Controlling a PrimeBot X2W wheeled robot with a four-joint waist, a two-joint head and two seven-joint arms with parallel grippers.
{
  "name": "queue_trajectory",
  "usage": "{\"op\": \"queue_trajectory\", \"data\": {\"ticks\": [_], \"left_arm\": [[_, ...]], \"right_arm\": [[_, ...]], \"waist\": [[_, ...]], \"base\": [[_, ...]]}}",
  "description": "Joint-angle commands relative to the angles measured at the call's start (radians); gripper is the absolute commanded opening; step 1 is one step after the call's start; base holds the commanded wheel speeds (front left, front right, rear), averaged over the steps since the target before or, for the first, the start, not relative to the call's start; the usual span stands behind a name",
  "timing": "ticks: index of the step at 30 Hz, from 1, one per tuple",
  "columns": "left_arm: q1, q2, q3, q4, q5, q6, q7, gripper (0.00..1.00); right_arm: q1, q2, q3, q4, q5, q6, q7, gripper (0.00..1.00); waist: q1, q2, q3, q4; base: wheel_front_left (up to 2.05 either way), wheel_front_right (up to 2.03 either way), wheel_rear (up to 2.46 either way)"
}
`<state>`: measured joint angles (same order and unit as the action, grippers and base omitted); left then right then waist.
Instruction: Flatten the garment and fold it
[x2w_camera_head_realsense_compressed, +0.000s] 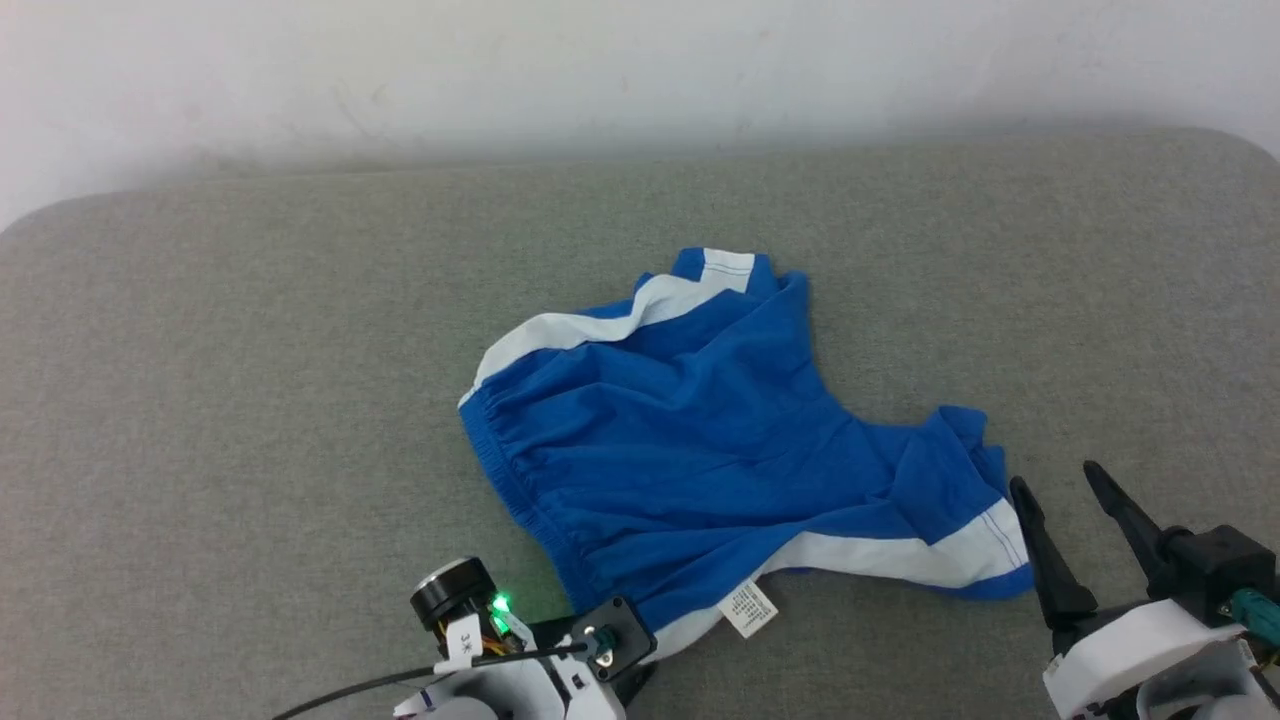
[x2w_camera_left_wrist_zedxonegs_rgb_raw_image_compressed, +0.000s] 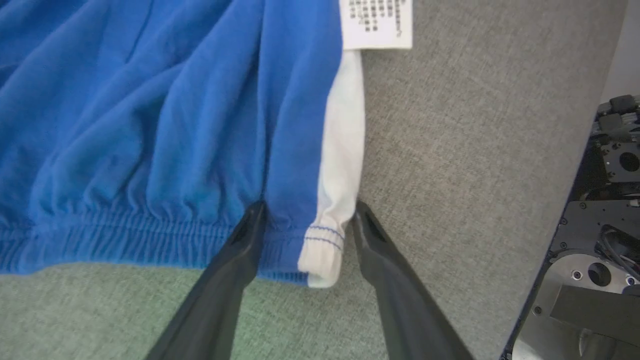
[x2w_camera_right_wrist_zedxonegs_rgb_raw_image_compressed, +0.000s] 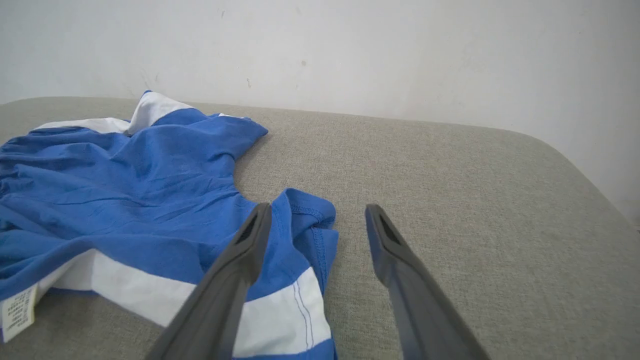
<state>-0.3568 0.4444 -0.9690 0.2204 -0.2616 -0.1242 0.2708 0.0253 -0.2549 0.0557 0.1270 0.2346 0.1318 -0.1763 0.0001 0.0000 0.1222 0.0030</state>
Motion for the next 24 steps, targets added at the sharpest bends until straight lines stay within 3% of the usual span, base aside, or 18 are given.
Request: {"op": "queue_trajectory", "data": {"ticks": [1,7,12,15,19,24], "left_arm": [[-0.015,0.005,-0.017,0.013,-0.018,-0.006,0.007,0.0],[-0.025,0.025,-0.009,0.002,-0.04,0.004,-0.018,0.0],[-0.019,0.037,-0.005,-0.02,-0.043,0.015,-0.028,0.0],[-0.02,0.037,-0.007,-0.03,-0.041,0.022,-0.031,0.0],[-0.029,0.033,-0.01,-0.035,-0.037,0.026,-0.036,0.0],[-0.045,0.026,-0.011,-0.029,-0.033,0.029,-0.047,0.0]], "right_arm": [[-0.013,-0.015,0.009,0.002,-0.009,-0.001,0.009,1.0],[-0.045,-0.138,0.105,-0.034,0.016,-0.001,0.101,1.0],[-0.088,-0.331,0.277,-0.1,0.115,-0.001,0.332,1.0],[-0.136,-0.413,0.353,-0.128,0.21,-0.001,0.471,1.0],[-0.218,-0.464,0.429,-0.115,0.284,-0.001,0.565,1.0],[-0.302,-0.462,0.523,-0.034,0.328,-0.001,0.576,1.0]], "waist": [[-0.0001,0.0,0.008,-0.008],[-0.0001,0.0,-0.007,0.0],[-0.0001,0.0,-0.013,0.01],[-0.0001,0.0,-0.006,0.016],[-0.0001,0.0,0.013,0.026],[-0.0001,0.0,0.036,0.039]], "base": [[0.0,0.0,0.0],[0.0,0.0,0.0],[0.0,0.0,0.0],[0.0,0.0,0.0],[0.0,0.0,0.0],[0.0,0.0,0.0]]}}
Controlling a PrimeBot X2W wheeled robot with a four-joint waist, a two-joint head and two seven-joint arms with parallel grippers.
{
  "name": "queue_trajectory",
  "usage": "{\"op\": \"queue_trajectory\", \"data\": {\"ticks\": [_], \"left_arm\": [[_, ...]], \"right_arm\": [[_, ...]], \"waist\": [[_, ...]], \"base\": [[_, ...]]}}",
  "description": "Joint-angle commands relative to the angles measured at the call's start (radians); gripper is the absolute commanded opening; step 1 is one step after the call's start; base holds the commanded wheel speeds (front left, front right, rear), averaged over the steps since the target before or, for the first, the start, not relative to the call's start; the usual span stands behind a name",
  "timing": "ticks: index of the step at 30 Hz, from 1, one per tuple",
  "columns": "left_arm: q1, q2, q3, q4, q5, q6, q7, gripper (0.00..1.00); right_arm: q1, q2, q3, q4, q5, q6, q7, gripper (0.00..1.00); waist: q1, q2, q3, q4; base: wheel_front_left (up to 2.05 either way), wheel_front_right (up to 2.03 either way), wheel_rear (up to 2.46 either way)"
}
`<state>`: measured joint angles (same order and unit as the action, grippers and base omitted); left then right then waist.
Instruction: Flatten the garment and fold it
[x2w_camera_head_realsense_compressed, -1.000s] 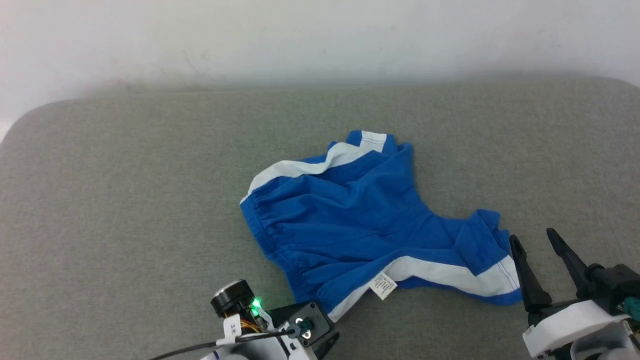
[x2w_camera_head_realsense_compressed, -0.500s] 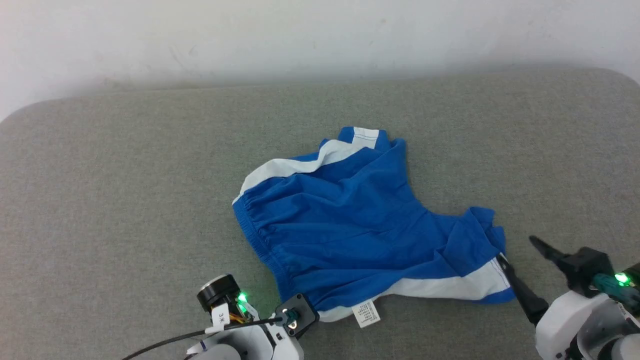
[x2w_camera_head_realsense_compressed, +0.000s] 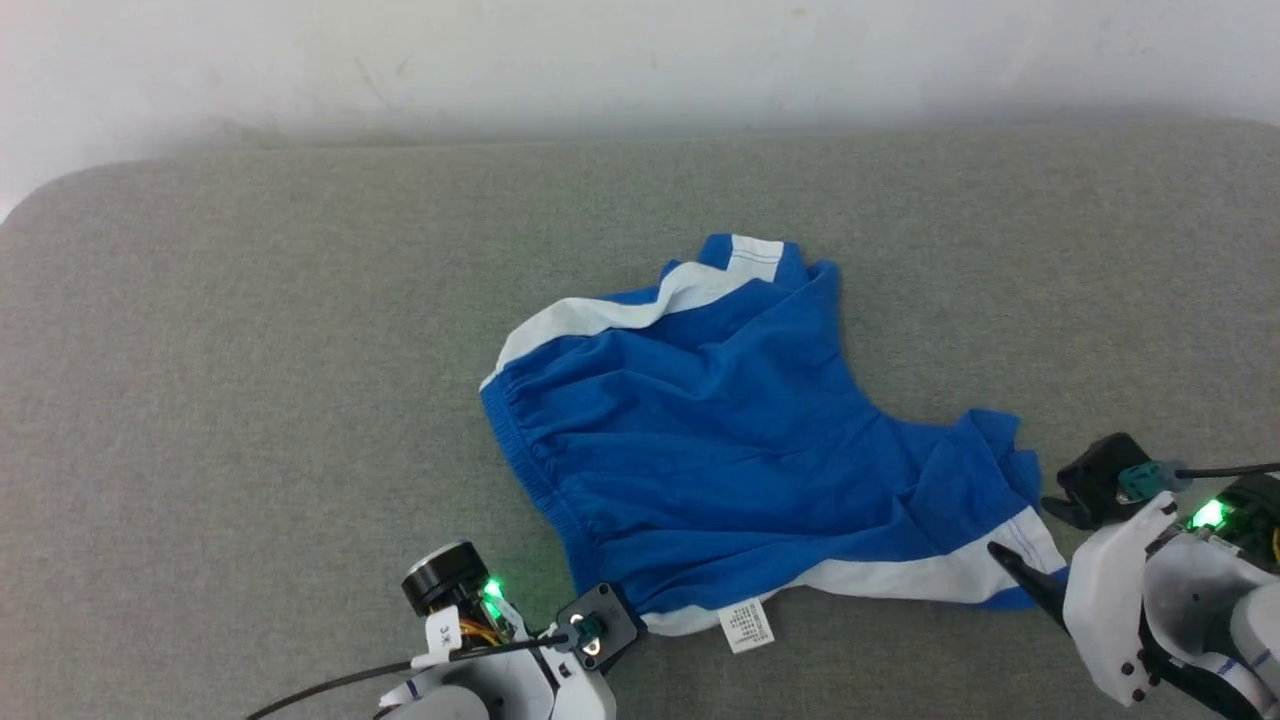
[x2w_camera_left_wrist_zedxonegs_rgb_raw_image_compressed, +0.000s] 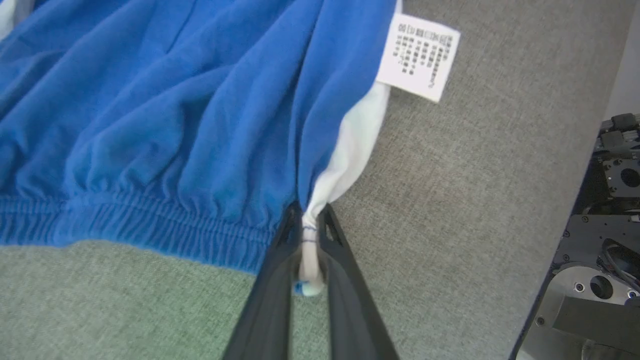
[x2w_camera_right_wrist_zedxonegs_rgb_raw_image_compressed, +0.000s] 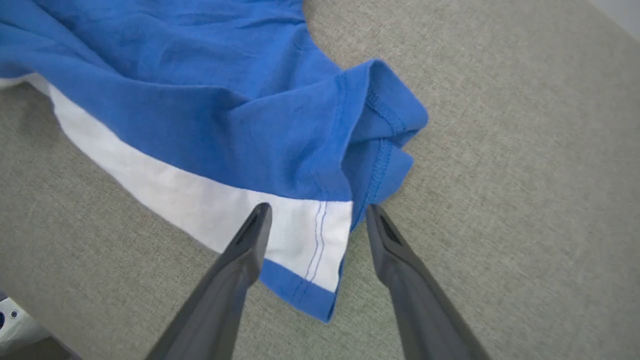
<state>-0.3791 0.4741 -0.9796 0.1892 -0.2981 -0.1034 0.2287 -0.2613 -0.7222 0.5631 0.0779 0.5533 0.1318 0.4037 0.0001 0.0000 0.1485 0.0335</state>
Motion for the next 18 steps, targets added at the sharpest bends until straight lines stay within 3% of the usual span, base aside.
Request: {"op": "queue_trajectory", "data": {"ticks": [1,2,3,10,18], "left_arm": [[-0.025,-0.005,-0.001,0.004,0.004,0.008,-0.007,0.0],[-0.026,-0.006,-0.001,0.007,0.003,0.009,-0.01,0.0],[-0.027,-0.007,0.0,0.009,0.002,0.011,-0.013,0.0],[-0.016,-0.006,0.005,0.021,-0.012,0.024,-0.028,0.0],[0.006,-0.011,0.035,0.011,-0.055,0.048,-0.074,0.0]], "right_arm": [[-0.026,0.006,0.037,0.035,0.016,-0.001,-0.009,1.0],[-0.033,0.008,0.057,0.057,0.025,-0.001,-0.012,0.33],[-0.039,0.008,0.074,0.079,0.033,-0.001,-0.016,0.0],[-0.073,0.01,0.134,0.162,0.065,-0.001,-0.15,0.0],[-0.04,-0.004,0.122,0.093,0.064,-0.001,-0.29,0.0]], "waist": [[-0.0001,0.0,0.012,0.01],[-0.0001,0.0,0.014,0.012],[-0.0001,0.0,0.015,0.013],[-0.0001,0.0,0.009,0.004],[-0.0001,0.0,-0.022,-0.006]], "base": [[0.0,0.0,0.0],[0.0,0.0,0.0],[0.0,0.0,0.0],[0.0,0.0,0.0],[0.0,0.0,0.0]]}}
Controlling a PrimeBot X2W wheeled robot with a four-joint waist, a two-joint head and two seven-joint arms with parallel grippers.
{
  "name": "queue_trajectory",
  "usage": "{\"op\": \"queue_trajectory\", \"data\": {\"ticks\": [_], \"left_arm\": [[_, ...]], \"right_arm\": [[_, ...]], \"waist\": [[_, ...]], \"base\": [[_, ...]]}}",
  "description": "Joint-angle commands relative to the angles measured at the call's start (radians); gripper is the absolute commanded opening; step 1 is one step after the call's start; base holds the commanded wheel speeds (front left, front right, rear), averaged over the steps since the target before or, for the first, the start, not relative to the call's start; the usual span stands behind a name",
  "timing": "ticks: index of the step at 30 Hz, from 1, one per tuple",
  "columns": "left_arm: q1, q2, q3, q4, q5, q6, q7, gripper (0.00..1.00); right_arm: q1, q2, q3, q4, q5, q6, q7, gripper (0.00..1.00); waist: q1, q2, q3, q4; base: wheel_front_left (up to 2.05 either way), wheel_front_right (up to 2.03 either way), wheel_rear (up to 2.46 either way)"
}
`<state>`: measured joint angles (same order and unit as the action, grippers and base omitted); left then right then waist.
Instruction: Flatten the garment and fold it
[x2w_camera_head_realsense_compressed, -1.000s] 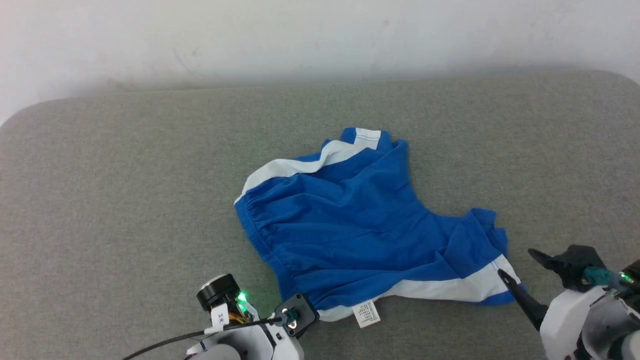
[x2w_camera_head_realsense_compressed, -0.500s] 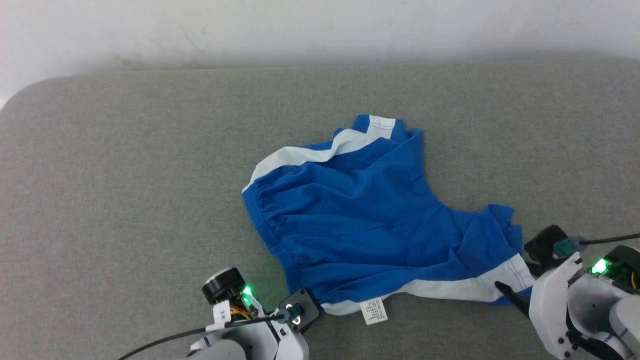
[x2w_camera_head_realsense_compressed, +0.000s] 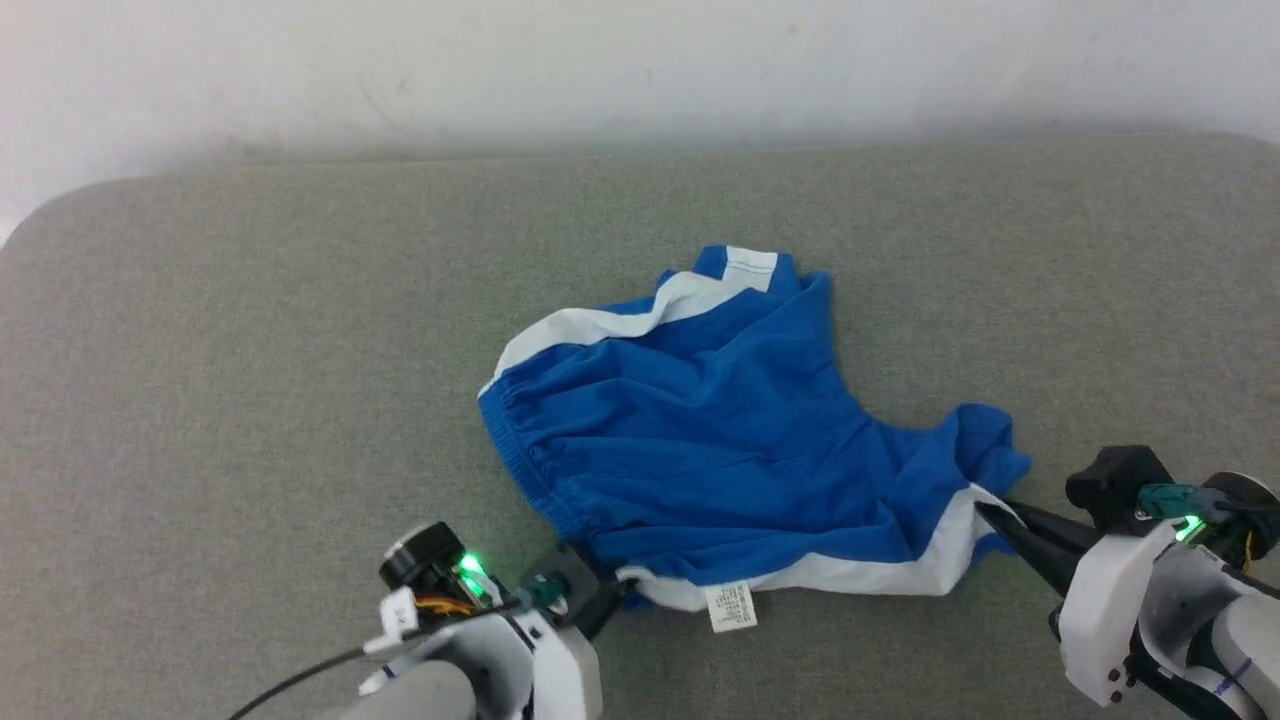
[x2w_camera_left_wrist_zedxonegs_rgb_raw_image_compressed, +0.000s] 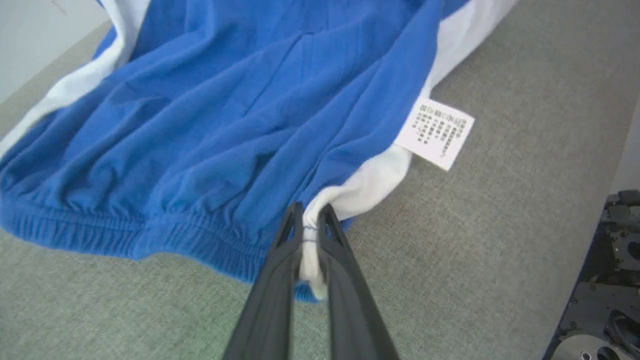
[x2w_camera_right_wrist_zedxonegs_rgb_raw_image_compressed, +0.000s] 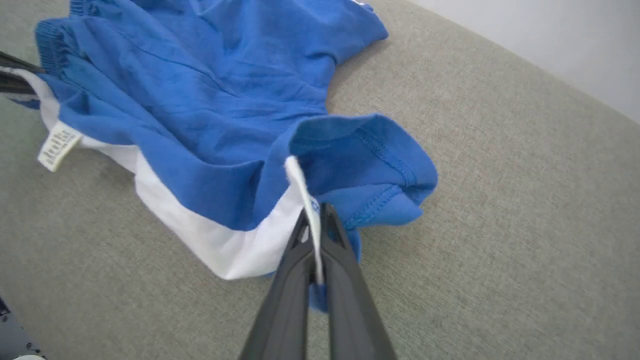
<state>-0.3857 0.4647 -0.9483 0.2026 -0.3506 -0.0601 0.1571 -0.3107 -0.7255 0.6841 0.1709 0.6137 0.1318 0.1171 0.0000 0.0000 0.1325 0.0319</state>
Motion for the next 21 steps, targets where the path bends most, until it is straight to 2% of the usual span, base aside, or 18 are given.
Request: {"op": "queue_trajectory", "data": {"ticks": [1,4,7,12,16,21], "left_arm": [[0.015,-0.003,0.023,-0.009,-0.021,0.011,-0.019,0.0],[-0.013,0.025,0.092,-0.032,-0.043,0.041,-0.067,0.0],[-0.064,0.052,0.159,-0.058,-0.056,0.063,-0.103,0.0],[-0.2,0.063,0.277,-0.075,-0.091,0.077,-0.165,0.0],[-0.36,0.052,0.345,-0.05,-0.098,0.069,-0.199,0.0],[-0.603,0.008,0.388,0.025,-0.099,0.031,-0.205,0.0]], "right_arm": [[0.017,-0.001,-0.007,-0.022,0.013,-0.001,-0.014,0.0],[0.022,-0.003,-0.05,-0.093,0.033,-0.001,-0.04,0.0],[-0.007,0.023,-0.121,-0.148,0.072,-0.001,-0.078,0.0],[-0.133,0.083,-0.237,-0.153,0.114,-0.001,-0.13,0.0],[-0.276,0.13,-0.32,-0.097,0.117,-0.001,-0.145,0.0],[-0.499,0.204,-0.394,-0.006,0.085,-0.001,-0.124,0.0]], "waist": [[0.0,0.0,-0.01,-0.006],[0.0,0.0,-0.018,-0.013],[0.0,0.0,-0.019,-0.02],[0.0,0.0,0.01,-0.029],[0.0,0.0,0.064,-0.024],[0.0,0.0,0.165,-0.02]], "base": [[0.0,0.0,0.0],[0.0,0.0,0.0],[0.0,0.0,0.0],[0.0,0.0,0.0],[0.0,0.0,0.0],[0.0,0.0,0.0]]}}
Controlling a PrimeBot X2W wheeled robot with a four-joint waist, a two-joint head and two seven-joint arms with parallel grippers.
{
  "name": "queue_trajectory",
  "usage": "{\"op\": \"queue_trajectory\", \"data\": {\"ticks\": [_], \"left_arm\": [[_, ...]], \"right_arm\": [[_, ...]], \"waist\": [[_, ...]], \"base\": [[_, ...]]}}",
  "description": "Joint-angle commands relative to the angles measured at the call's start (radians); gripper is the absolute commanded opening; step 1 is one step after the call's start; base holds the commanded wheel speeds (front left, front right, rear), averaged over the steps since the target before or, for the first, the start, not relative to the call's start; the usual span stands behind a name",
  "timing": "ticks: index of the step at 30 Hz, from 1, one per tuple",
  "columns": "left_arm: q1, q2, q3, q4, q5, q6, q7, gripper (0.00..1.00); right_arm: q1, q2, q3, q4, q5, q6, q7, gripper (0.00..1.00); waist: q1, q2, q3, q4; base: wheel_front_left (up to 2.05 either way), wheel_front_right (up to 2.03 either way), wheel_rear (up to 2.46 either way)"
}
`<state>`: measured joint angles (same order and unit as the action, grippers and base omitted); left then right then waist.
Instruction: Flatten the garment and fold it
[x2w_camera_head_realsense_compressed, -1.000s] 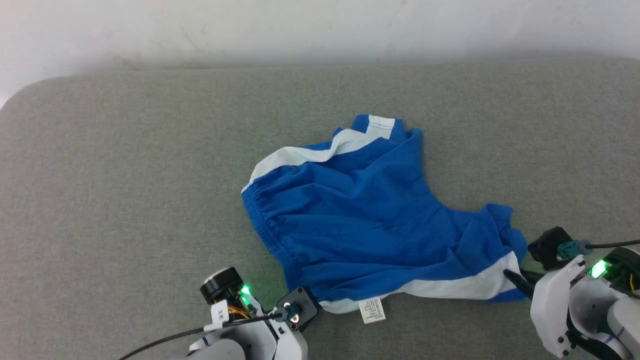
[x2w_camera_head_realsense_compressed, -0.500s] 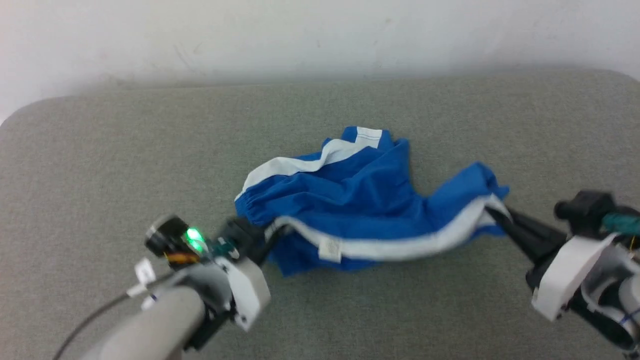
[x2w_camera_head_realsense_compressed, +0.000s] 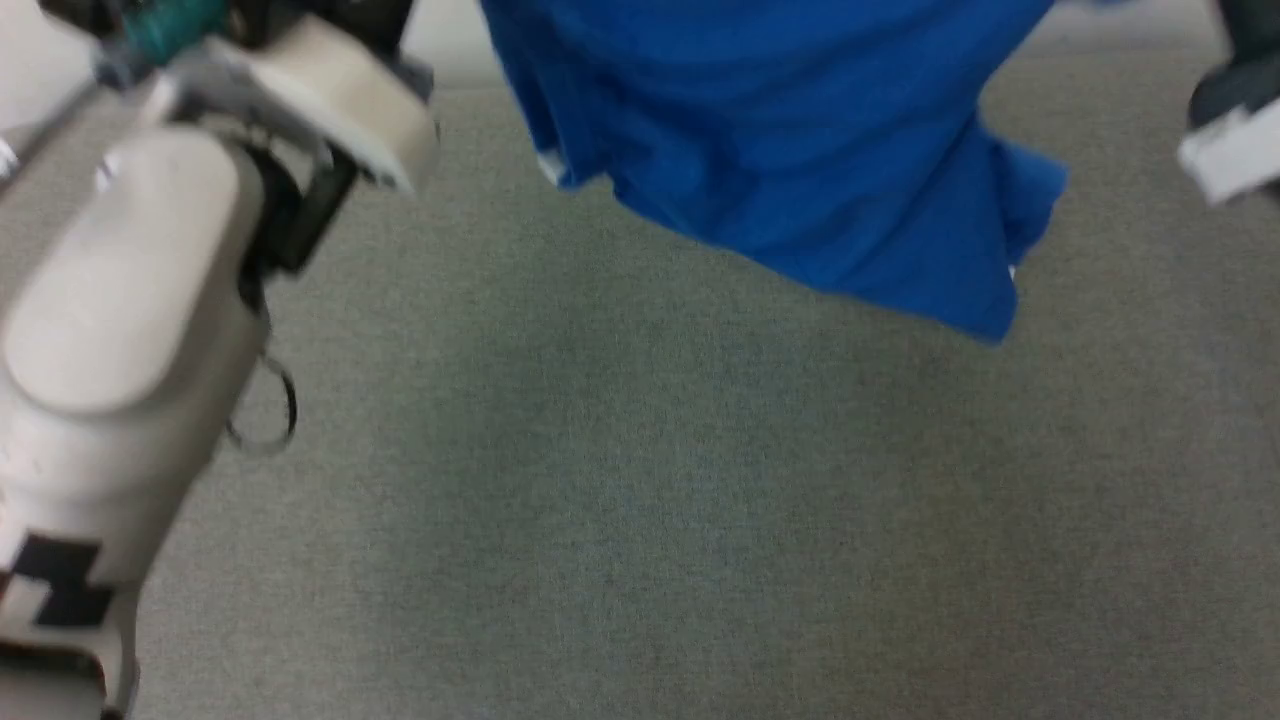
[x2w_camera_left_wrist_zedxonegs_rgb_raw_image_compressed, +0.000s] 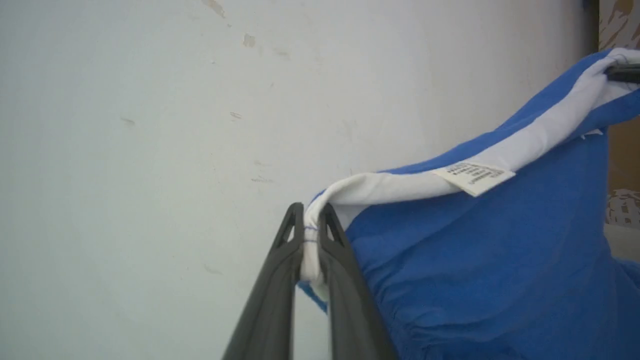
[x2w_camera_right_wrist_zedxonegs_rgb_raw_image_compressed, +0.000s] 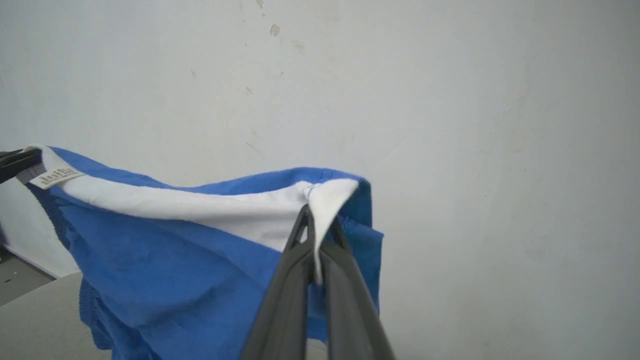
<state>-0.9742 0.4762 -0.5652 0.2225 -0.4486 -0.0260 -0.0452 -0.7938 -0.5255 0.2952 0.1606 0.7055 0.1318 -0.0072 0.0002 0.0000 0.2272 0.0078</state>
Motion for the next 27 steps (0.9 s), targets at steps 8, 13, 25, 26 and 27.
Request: {"op": "queue_trajectory", "data": {"ticks": [8,13,25,26,27], "left_arm": [[-0.402,-0.082,0.042,0.154,0.055,-0.011,-0.051,0.0],[-0.57,-0.111,0.066,0.223,0.077,0.0,-0.107,0.0],[-0.535,-0.126,0.06,0.357,0.08,-0.005,-0.199,0.0],[-0.501,-0.123,0.06,0.358,0.077,-0.006,-0.204,0.0],[-0.461,-0.119,0.057,0.355,0.074,-0.009,-0.208,0.0]], "right_arm": [[-0.431,0.084,-0.085,0.178,-0.157,-0.001,-0.001,0.0],[-0.632,0.098,-0.079,0.255,-0.244,-0.001,-0.017,0.0],[-0.652,0.105,0.052,0.395,-0.288,-0.001,-0.11,0.0],[-0.622,0.101,0.076,0.397,-0.289,-0.001,-0.126,0.0],[-0.591,0.099,0.092,0.397,-0.283,-0.001,-0.144,0.0]], "waist": [[-0.0002,0.0,0.258,0.0],[-0.0002,0.0,0.335,-0.001],[-0.0002,0.0,0.363,-0.007],[-0.0002,0.0,0.352,-0.008],[-0.0002,0.0,0.341,-0.008]], "base": [[0.0,0.0,0.0],[0.0,0.0,0.0],[0.0,0.0,0.0],[0.0,0.0,0.0],[0.0,0.0,0.0]]}}
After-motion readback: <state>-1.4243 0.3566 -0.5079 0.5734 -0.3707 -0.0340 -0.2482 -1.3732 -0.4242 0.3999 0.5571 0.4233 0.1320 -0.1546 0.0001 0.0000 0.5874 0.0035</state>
